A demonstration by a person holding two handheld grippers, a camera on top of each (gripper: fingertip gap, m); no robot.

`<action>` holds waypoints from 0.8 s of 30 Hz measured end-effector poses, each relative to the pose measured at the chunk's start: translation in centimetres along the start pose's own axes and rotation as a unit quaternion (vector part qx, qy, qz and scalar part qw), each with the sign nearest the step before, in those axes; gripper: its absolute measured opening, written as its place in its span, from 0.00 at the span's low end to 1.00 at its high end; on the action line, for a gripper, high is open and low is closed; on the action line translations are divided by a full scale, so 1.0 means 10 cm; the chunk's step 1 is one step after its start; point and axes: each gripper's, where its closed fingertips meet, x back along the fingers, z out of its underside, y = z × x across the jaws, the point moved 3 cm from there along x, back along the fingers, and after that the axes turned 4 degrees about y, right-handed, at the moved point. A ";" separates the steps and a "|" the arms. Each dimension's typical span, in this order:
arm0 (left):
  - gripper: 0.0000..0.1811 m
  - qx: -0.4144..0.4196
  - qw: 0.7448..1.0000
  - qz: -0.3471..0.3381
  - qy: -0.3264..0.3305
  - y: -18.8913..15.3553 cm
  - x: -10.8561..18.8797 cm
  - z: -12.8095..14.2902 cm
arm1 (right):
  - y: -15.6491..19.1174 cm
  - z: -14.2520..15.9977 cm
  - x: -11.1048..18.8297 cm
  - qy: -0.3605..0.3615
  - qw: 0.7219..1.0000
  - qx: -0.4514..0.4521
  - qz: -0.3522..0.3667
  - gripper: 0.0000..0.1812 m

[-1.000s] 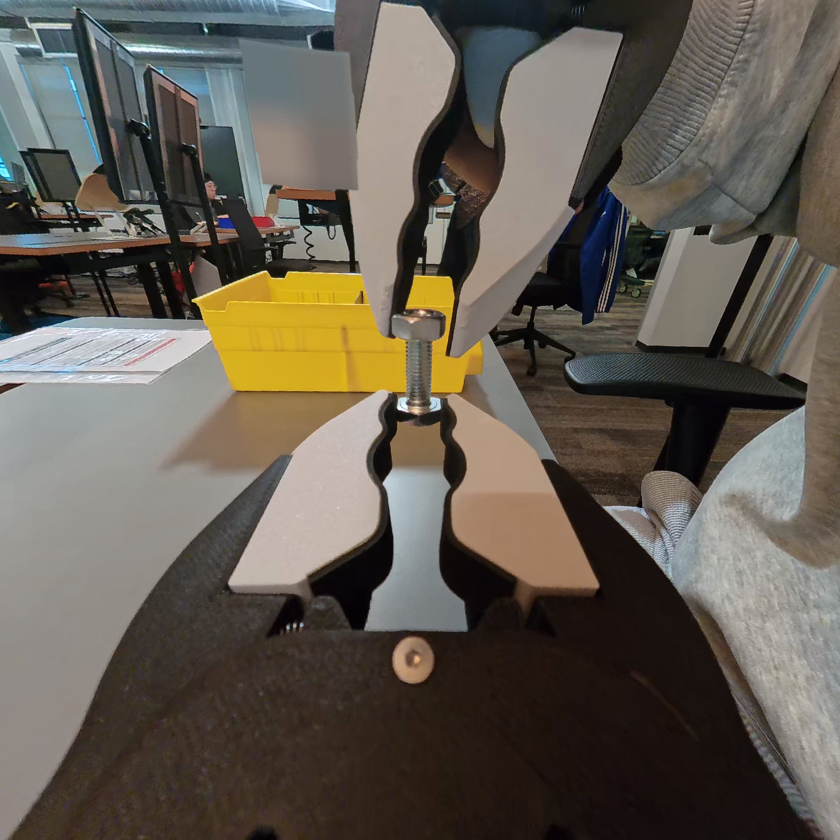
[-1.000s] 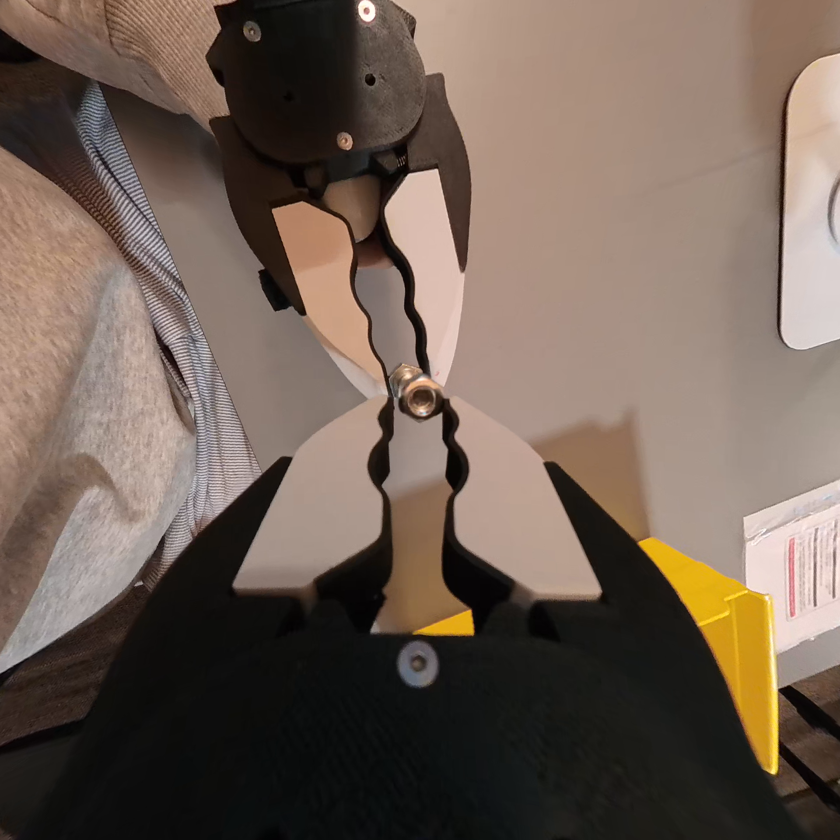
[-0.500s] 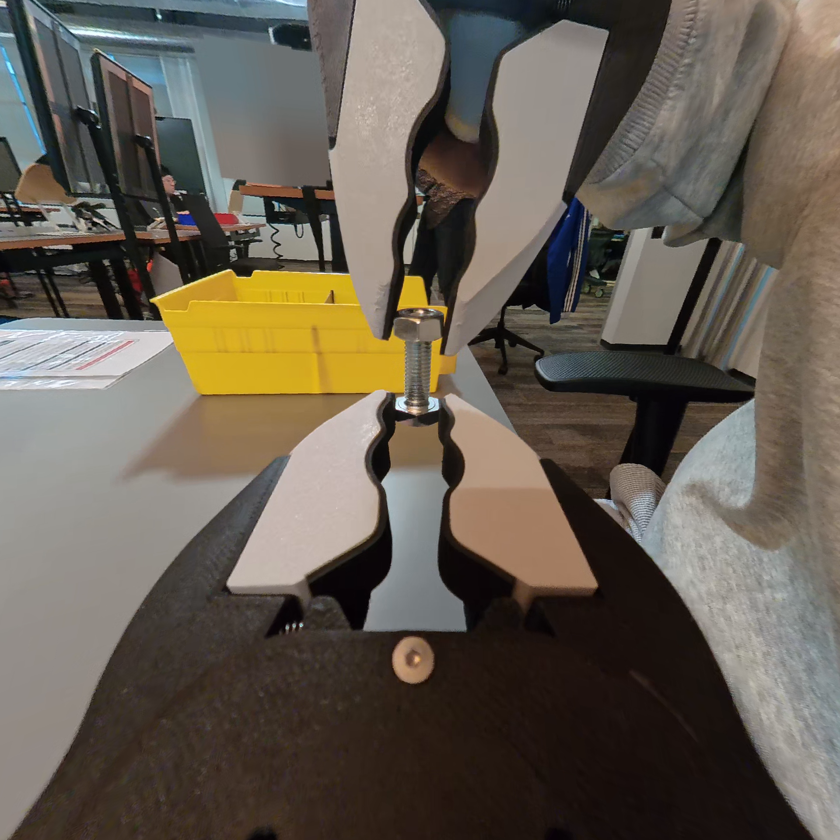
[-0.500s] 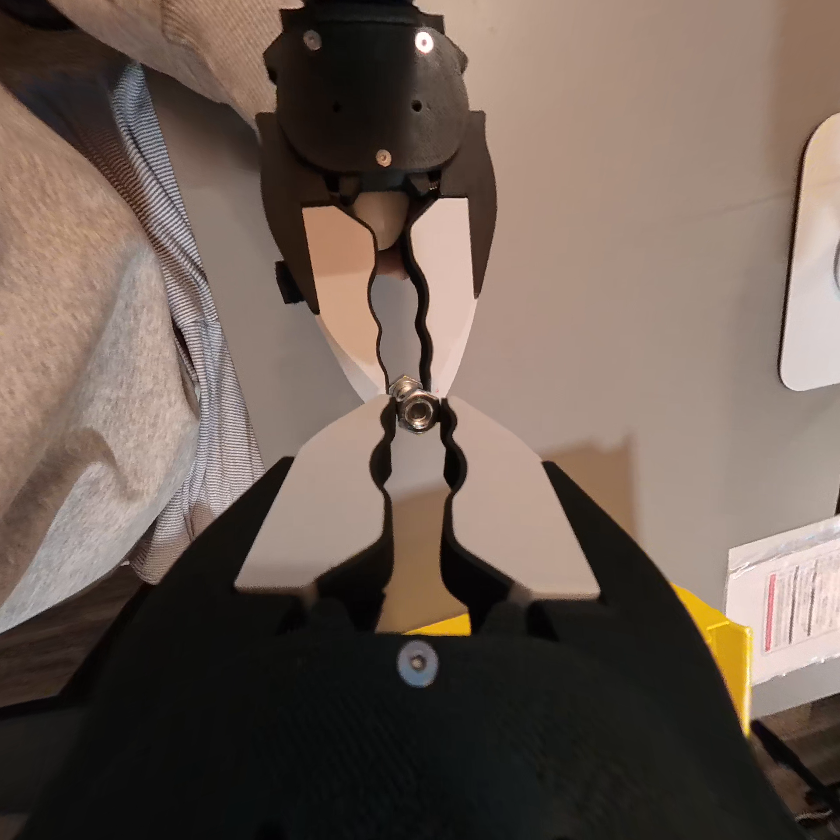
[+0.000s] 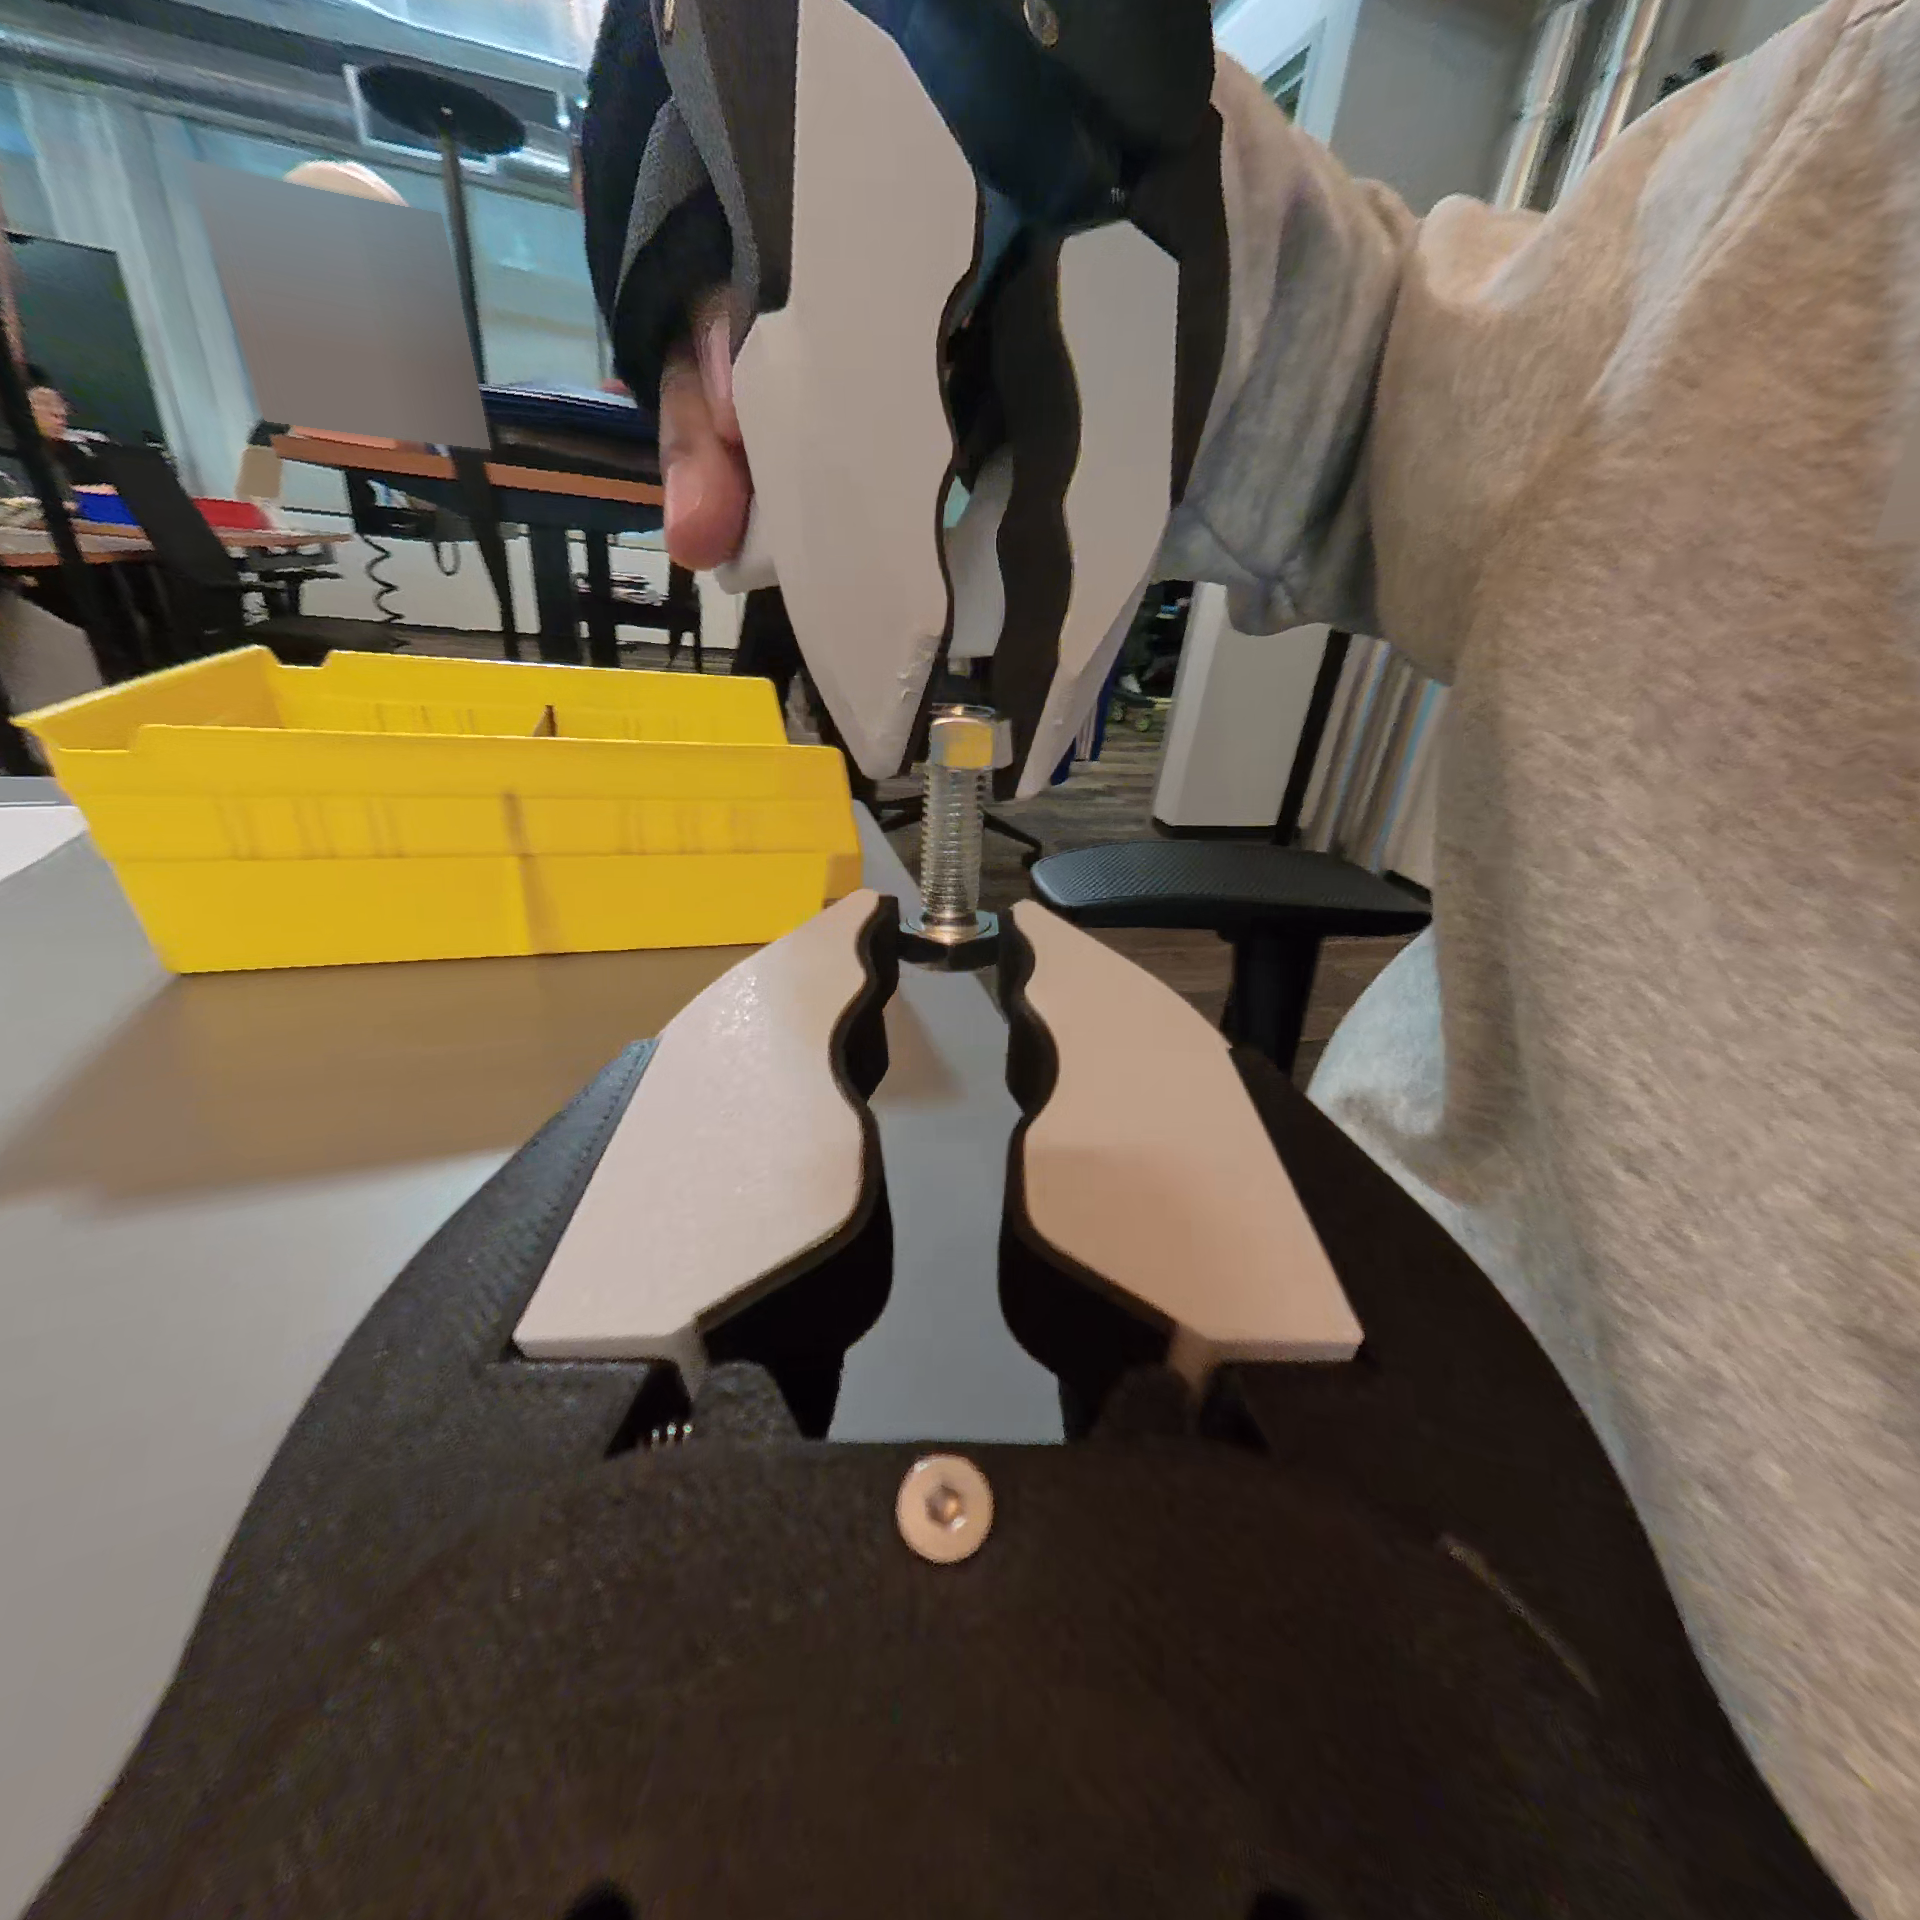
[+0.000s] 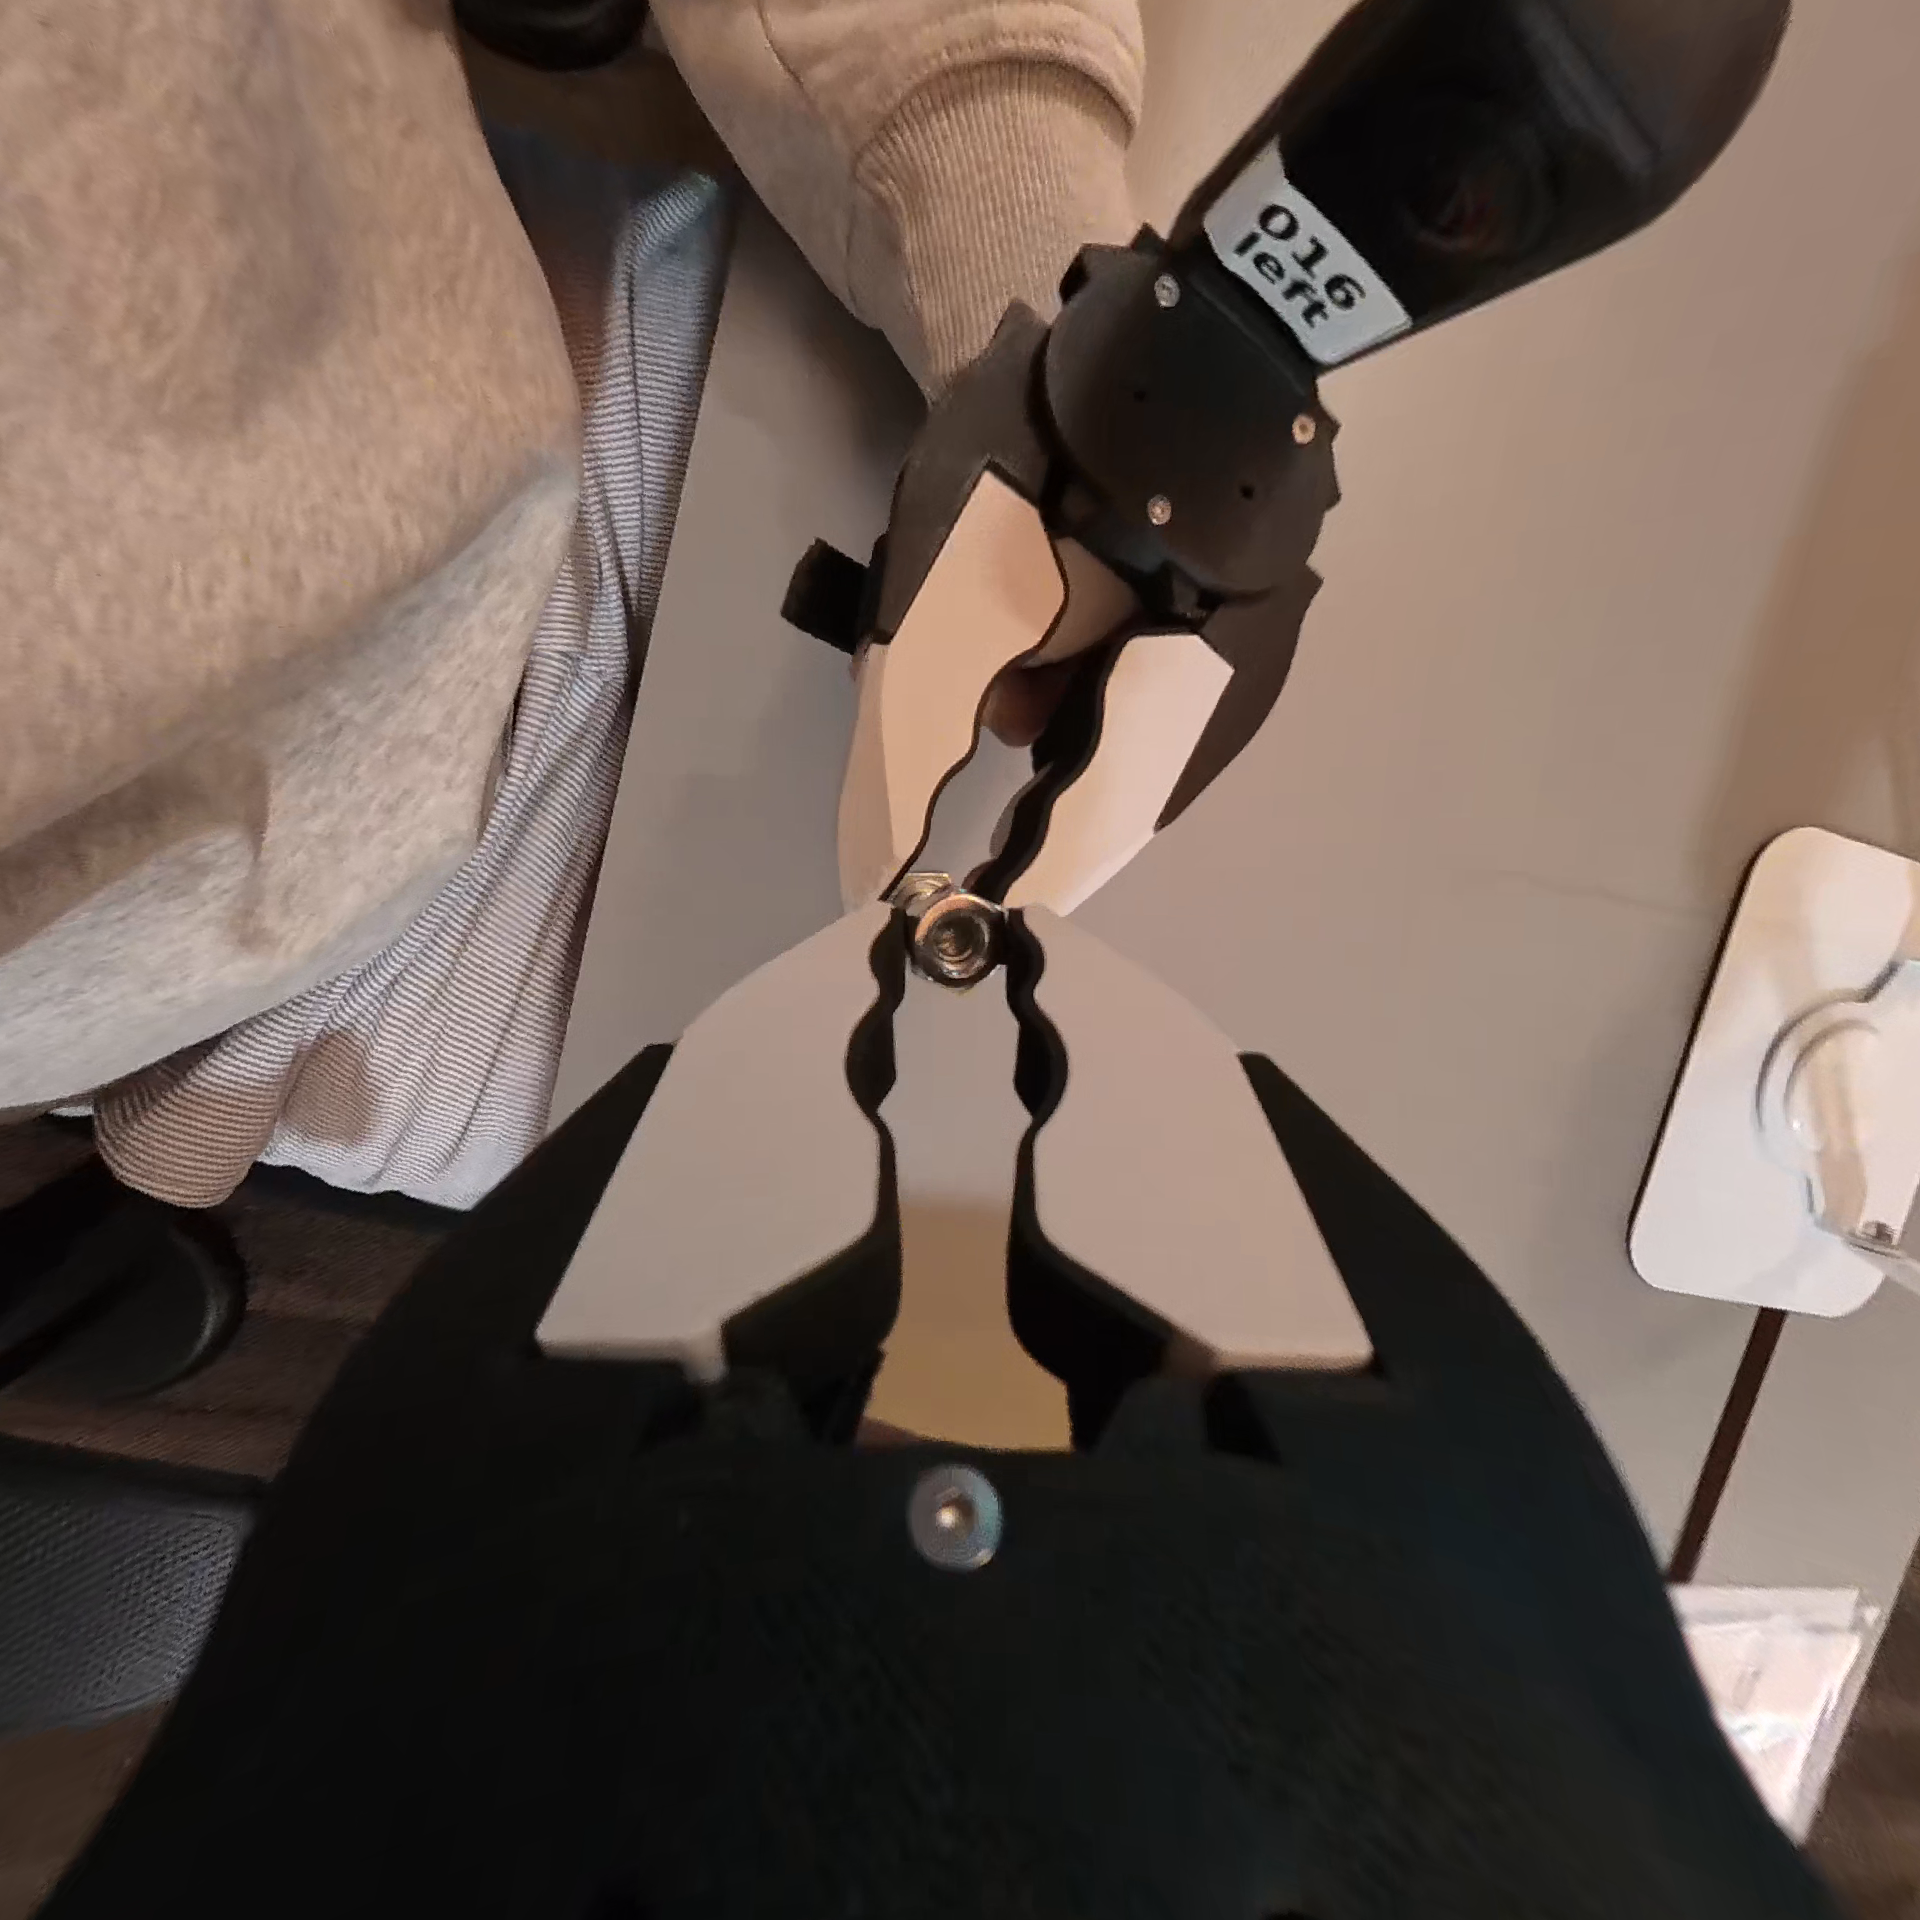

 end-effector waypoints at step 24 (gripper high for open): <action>0.10 -0.109 0.962 -0.249 0.033 0.42 0.14 -0.02 | -0.41 0.14 0.11 0.015 0.923 -0.377 0.075 0.13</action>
